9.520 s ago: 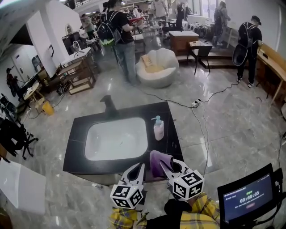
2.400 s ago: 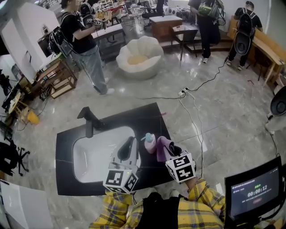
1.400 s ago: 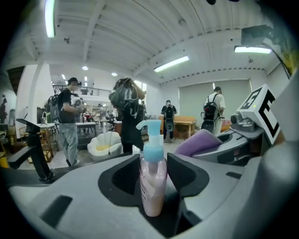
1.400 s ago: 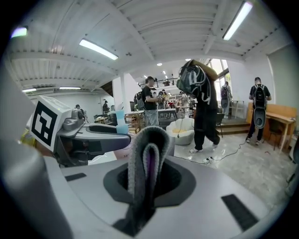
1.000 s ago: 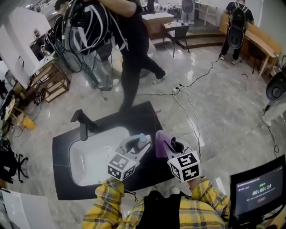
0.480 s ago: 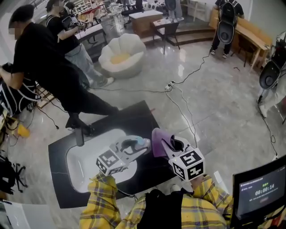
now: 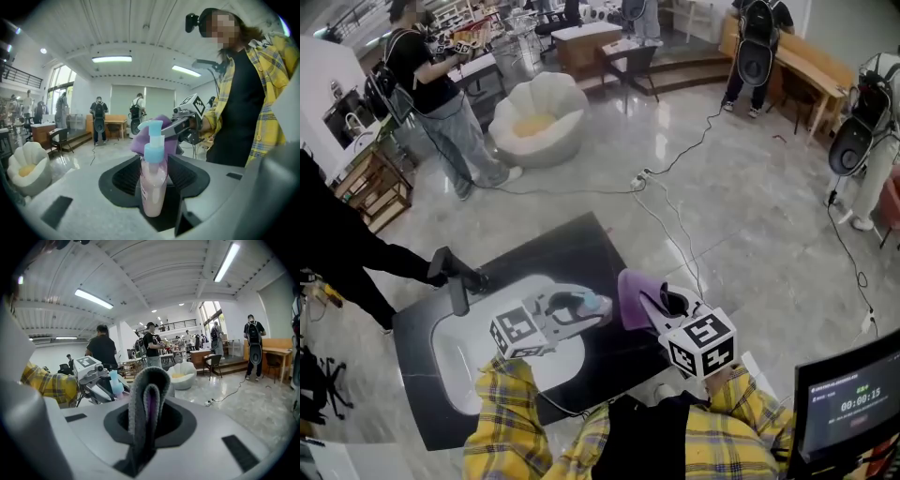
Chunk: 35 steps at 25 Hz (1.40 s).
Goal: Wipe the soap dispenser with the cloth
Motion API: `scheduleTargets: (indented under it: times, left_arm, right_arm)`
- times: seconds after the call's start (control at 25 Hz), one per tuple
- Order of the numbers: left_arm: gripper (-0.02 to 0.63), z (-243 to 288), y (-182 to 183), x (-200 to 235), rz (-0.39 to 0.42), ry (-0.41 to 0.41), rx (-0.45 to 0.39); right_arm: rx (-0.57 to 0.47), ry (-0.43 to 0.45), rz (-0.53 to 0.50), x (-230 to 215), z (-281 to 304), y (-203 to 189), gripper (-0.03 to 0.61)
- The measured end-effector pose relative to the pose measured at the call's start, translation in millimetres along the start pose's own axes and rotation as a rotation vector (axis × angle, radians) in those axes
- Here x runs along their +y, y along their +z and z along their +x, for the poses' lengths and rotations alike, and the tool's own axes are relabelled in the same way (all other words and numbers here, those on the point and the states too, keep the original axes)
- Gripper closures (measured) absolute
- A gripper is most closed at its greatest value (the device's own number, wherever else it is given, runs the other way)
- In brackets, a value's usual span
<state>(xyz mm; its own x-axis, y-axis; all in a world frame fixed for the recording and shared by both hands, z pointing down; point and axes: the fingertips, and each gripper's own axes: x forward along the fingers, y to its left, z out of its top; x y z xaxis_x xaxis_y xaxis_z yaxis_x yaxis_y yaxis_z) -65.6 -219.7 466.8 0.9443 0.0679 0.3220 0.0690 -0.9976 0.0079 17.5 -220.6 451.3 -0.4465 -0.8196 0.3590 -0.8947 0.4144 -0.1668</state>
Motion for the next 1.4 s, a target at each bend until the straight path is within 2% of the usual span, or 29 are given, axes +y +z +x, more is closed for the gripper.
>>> scheduleTargets:
  times: [0.32,0.48,0.6,0.68,0.84,1.12,1.4]
  left_arm:
    - [0.439,-4.6,1.3,-3.5,0.019,-0.096,-0.034]
    - [0.439,-7.4,3.8,-0.7,-0.045,-0.097,-0.061]
    - [0.423,-10.5,10.4,2.0,-0.058,-0.072,-0.092]
    - [0.386,-12.9,15.2,4.1,-0.059,-0.038,-0.105]
    - [0.368,-23.9,18.6,2.9,-0.075,0.049,-0.117]
    - [0.369,-38.4,26.2,0.6,-0.143,0.277,-0.194]
    - [0.37,-45.1,27.2,6.0,-0.224,0.487,-0.206]
  right_arm:
    - [0.001,-0.001,0.027,7.3,-6.5,-3.0,0.535]
    - [-0.003,-0.003,0.046,8.4,-9.6,-2.5,0.535]
    - [-0.005,-0.003,0.048,8.2,-9.5,-2.5,0.535]
    - [-0.011,0.003,0.05,7.9,-11.1,-0.4,0.535]
    - [-0.041,0.03,0.043,8.3,-15.3,12.5,0.535]
    - [-0.082,0.107,0.037,8.4,-17.4,32.9,0.535]
    - [-0.101,0.221,-0.057,27.6,-6.2,51.5,0.535]
